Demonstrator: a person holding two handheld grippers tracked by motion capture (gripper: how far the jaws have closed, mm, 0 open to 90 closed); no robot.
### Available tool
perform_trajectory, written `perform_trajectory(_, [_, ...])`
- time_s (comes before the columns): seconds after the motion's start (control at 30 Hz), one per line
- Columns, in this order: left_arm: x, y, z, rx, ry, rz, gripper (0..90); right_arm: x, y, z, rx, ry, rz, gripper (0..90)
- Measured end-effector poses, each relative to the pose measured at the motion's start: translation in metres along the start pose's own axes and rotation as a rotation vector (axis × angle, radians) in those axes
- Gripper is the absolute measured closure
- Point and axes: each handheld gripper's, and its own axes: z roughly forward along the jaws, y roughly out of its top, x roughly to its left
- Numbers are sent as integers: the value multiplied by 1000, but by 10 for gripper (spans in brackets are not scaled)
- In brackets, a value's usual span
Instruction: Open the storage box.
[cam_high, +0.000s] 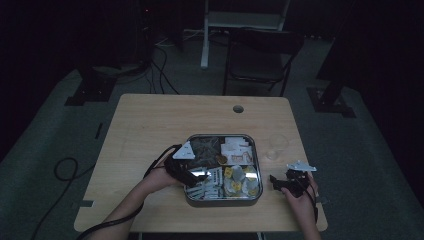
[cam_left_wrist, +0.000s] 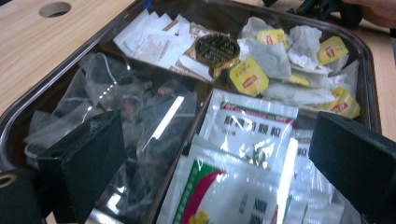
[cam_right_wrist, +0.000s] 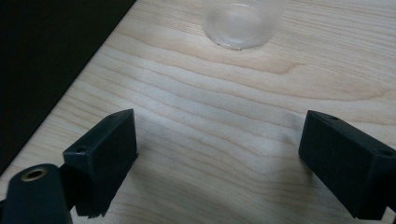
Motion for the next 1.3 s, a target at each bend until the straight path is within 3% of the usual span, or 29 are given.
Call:
perform_trajectory(0.43, [2, 14, 22, 18, -29, 12, 44, 0, 0, -1, -3, -3, 4, 123])
perform_trajectory(0.83, [-1, 31, 47, 64, -58, 64, 71, 0, 0, 0, -4, -4, 4, 123])
perform_trajectory(0.9, [-1, 35, 50, 55, -65, 63, 144, 0, 0, 0, -4, -4, 5, 123])
perform_trajectory(1.1, [-1, 39, 61, 70, -61, 65, 234, 0, 0, 0, -4, -4, 4, 123])
perform_trajectory(1.3, [3, 41, 64, 68, -61, 49, 419, 0, 0, 0, -4, -4, 3, 123])
